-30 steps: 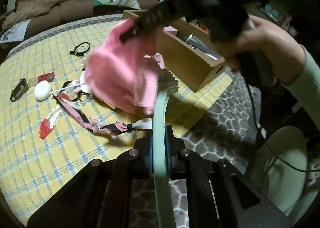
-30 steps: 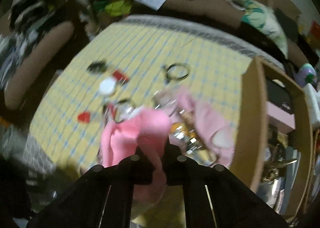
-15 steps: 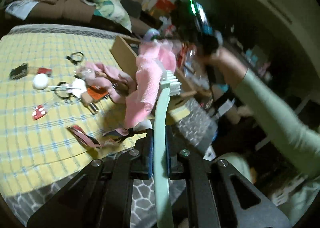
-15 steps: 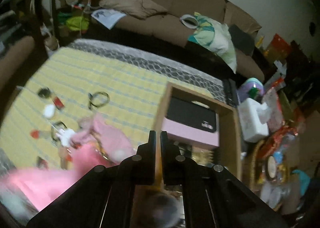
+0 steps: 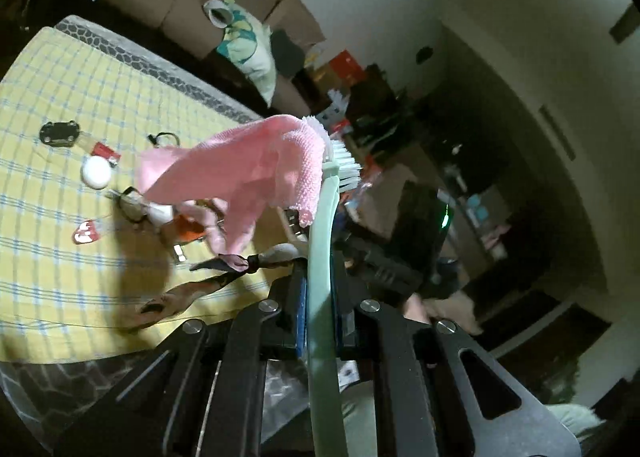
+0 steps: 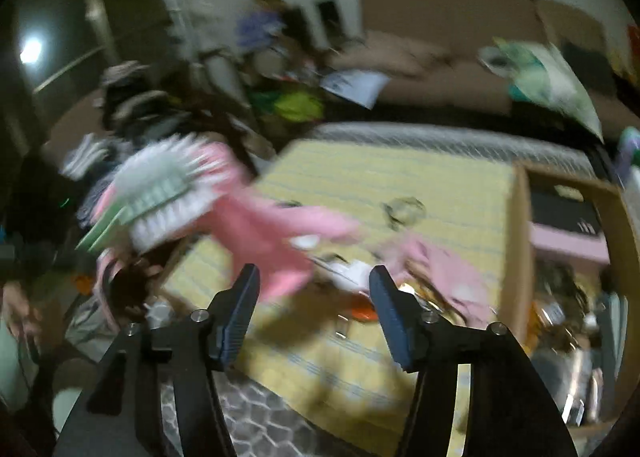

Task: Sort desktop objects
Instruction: 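Carry the brush with the left gripper and the pink cloth with the right toward the box, then lower the pink cloth into the box and open the right gripper, then lower the green brush into the box and open the left gripper, then withdraw both grippers from the box back over the pile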

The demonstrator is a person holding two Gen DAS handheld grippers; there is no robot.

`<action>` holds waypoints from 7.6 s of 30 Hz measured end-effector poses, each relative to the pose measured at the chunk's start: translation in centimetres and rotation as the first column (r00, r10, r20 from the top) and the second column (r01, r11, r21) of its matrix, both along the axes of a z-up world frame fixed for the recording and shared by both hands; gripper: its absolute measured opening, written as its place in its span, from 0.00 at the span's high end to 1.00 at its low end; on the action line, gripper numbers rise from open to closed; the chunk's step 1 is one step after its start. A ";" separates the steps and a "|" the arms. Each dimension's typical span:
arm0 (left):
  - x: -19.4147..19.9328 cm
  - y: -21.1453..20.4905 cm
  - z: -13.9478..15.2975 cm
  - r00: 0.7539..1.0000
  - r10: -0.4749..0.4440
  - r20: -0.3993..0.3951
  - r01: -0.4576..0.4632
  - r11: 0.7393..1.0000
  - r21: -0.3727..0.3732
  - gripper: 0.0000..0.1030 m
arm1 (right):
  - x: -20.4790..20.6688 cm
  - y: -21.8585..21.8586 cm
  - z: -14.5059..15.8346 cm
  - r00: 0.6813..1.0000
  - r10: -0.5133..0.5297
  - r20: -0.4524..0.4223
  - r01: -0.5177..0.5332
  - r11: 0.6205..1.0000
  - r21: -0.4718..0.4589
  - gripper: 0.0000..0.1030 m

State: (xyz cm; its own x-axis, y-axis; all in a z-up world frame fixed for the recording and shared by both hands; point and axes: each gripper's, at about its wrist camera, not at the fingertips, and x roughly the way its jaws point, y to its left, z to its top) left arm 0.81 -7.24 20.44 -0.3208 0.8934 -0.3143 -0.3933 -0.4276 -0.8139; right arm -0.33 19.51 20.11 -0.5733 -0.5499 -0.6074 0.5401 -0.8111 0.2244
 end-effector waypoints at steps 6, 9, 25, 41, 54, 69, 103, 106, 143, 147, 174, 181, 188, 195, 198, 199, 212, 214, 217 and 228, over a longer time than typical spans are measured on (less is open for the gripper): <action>0.5 1.6 2.2 0.999 -0.048 -0.009 0.048 0.999 0.003 0.91 | 1.7 -2.6 2.8 0.984 0.023 -0.177 -0.026 1.000 -0.014 0.17; 1.2 2.5 3.2 0.998 -0.064 -0.018 0.065 0.997 0.039 0.91 | 1.8 -2.7 4.3 0.969 0.005 -0.246 -0.018 0.998 -0.052 0.13; 1.8 4.9 6.4 0.997 -0.061 -0.050 0.071 0.966 0.249 0.90 | -1.0 -0.5 -1.0 0.997 -0.052 0.058 0.062 0.978 -0.199 0.96; -2.5 12.6 10.1 0.994 -0.082 -0.074 0.099 0.959 0.264 0.91 | 0.2 14.0 2.9 0.965 -0.246 0.090 0.253 0.964 -0.077 0.96; -7.5 26.8 5.6 0.981 -0.194 -0.028 0.193 0.932 0.306 0.91 | -3.5 27.0 -3.9 0.827 -0.506 0.245 0.506 0.860 0.064 0.93; -9.7 33.5 2.4 0.970 -0.242 0.023 0.221 0.919 0.326 0.91 | -1.9 30.7 -5.9 0.815 -0.539 0.213 0.534 0.841 0.085 0.19; -11.3 35.1 -0.4 0.975 -0.200 0.102 0.157 0.933 0.323 0.91 | -0.4 31.6 -2.9 0.895 -0.436 0.099 0.447 0.875 -0.185 0.09; -11.7 35.3 -1.3 0.975 -0.189 0.113 0.145 0.937 0.316 0.91 | 0.0 29.8 -1.8 0.927 -0.374 0.015 0.370 0.911 -0.183 0.09; -15.0 35.3 -15.5 0.948 0.014 0.318 -0.107 0.955 0.276 0.91 | -3.0 29.8 -9.0 0.835 -0.549 0.036 0.530 0.821 0.212 0.08; -15.3 37.1 -15.9 0.938 0.033 0.344 -0.130 0.956 0.264 0.91 | -3.1 29.9 -9.6 0.826 -0.562 0.050 0.538 0.811 0.229 0.08; -15.3 39.5 -13.4 0.929 0.082 0.360 -0.089 0.996 0.004 0.11 | -1.7 29.4 -9.4 0.845 -0.534 -0.003 0.492 0.775 0.396 0.08; -13.1 38.6 -10.9 0.963 -0.021 0.268 0.060 0.989 -0.138 0.11 | -0.3 30.4 -8.0 0.832 -0.552 0.063 0.512 0.806 0.296 0.08; -10.4 39.4 -9.3 0.973 -0.118 0.197 0.160 0.964 -0.214 0.16 | -1.0 31.6 -7.9 0.792 -0.577 0.201 0.535 0.813 0.229 0.08; -11.3 44.4 -10.5 0.915 -0.250 0.316 0.300 0.947 -0.118 0.68 | 0.8 29.1 -8.6 0.822 -0.569 -0.009 0.535 0.767 0.353 0.08; -11.7 46.1 -11.0 0.891 -0.298 0.341 0.357 0.926 -0.124 0.72 | 1.5 27.9 -9.1 0.829 -0.550 -0.101 0.538 0.735 0.413 0.08; -11.8 46.5 -11.2 0.888 -0.301 0.348 0.362 0.923 -0.126 0.72 | 1.7 27.7 -9.2 0.831 -0.543 -0.119 0.538 0.731 0.419 0.08; -12.8 48.0 -14.9 0.876 -0.240 0.418 0.368 0.893 -0.260 0.78 | 5.7 29.2 -5.9 0.859 -0.500 -0.112 0.509 0.858 0.066 0.07; -12.8 47.1 -14.6 0.879 -0.214 0.425 0.342 0.905 -0.253 0.79 | 6.2 30.3 -4.8 0.848 -0.523 -0.087 0.523 0.852 -0.027 0.06; -12.6 45.2 -12.2 0.909 -0.184 0.374 0.280 0.934 -0.222 0.63 | 6.7 32.2 -3.1 0.821 -0.571 -0.033 0.562 0.816 -0.132 0.05; -8.5 34.4 -2.6 0.984 -0.095 0.150 0.132 0.956 -0.261 0.09 | 7.9 31.5 -1.1 0.748 -0.664 0.002 0.664 0.747 -0.027 0.04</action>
State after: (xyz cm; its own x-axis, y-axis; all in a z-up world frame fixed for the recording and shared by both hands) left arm -7.73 27.16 17.80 -0.1607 0.7982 -0.5806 -0.3470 -0.5964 -0.7238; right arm 7.60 51.03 18.98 -0.8035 -0.0433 -0.5937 -0.1308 -0.9601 0.2470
